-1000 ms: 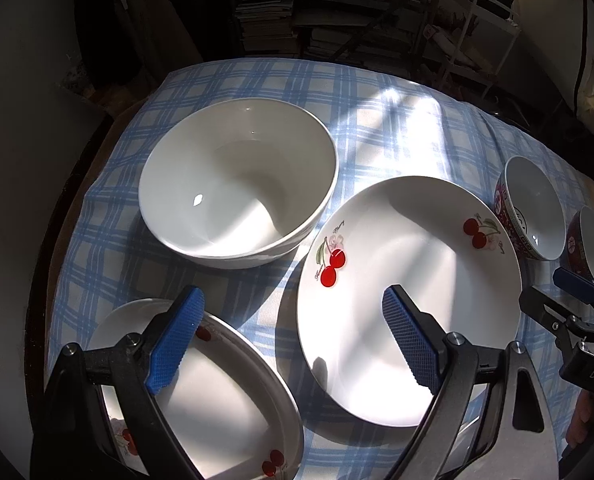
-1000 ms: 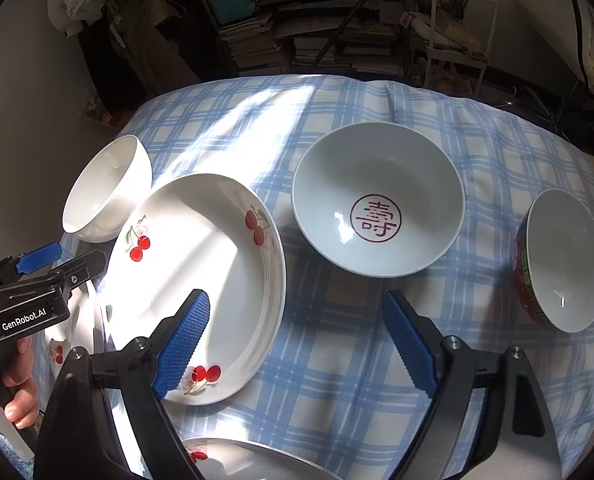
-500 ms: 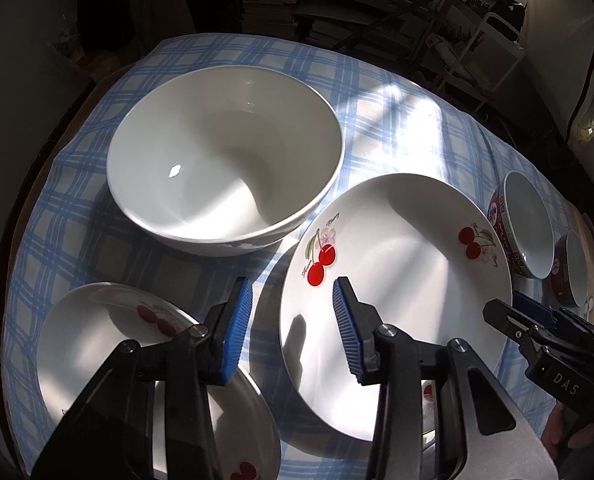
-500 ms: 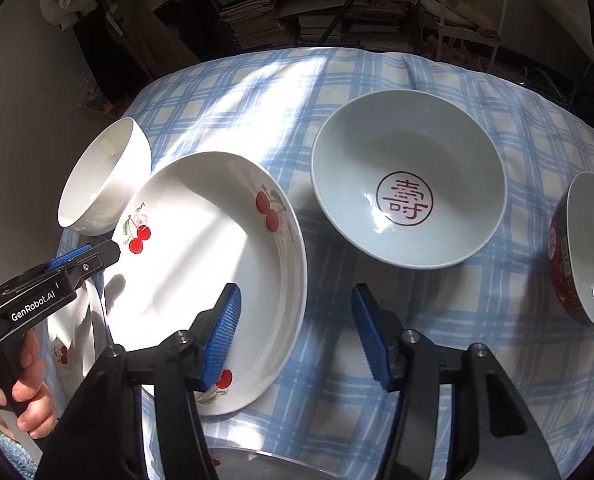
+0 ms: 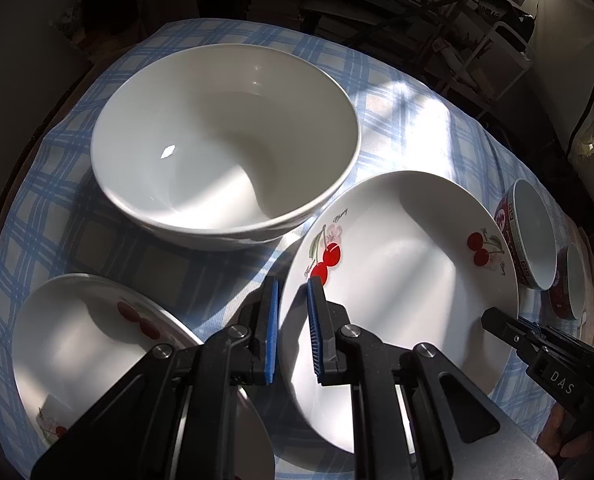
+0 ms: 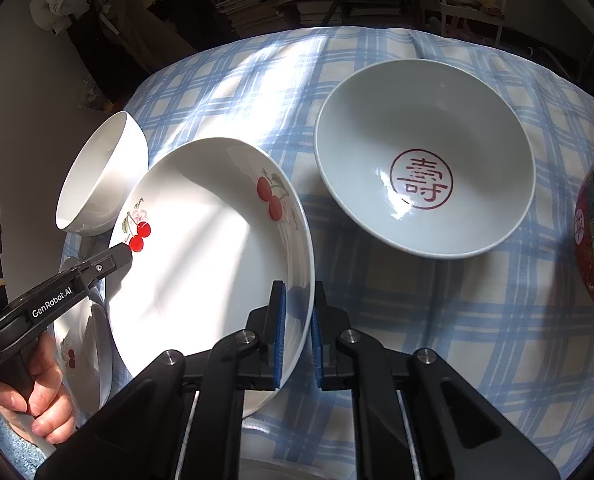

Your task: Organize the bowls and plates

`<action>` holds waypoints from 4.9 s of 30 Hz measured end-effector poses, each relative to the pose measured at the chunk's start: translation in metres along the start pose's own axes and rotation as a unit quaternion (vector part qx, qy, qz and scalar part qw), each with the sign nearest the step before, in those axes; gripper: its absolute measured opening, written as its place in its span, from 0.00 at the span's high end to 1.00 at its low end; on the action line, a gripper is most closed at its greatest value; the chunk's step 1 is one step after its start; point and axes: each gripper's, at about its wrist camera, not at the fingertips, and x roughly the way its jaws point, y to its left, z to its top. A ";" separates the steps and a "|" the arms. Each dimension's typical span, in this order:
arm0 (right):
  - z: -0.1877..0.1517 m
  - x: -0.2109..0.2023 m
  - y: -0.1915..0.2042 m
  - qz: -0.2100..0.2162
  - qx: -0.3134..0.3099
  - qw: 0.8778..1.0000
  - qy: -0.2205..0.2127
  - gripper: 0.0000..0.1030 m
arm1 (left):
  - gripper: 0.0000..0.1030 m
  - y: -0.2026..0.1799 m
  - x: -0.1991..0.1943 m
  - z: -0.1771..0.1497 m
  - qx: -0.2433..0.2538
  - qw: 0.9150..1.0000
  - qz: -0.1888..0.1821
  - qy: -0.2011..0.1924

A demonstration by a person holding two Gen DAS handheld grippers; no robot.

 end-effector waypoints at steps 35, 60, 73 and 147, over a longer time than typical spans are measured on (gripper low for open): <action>-0.074 -0.106 -0.034 -0.025 -0.016 0.999 -0.032 0.88 | 0.87 -0.058 -0.072 -0.086 0.090 0.995 -0.031 0.023; -0.160 -0.129 -0.047 -0.024 -0.008 0.999 -0.019 0.88 | 0.87 -0.069 -0.098 -0.172 0.111 0.993 -0.020 0.046; -0.173 -0.121 -0.047 -0.032 -0.008 0.999 -0.021 0.87 | 0.87 -0.074 -0.090 -0.194 0.121 0.991 0.015 0.050; -0.147 -0.119 -0.004 -0.102 -0.057 0.992 -0.056 0.09 | 0.21 -0.043 -0.120 -0.162 0.136 0.982 0.132 0.027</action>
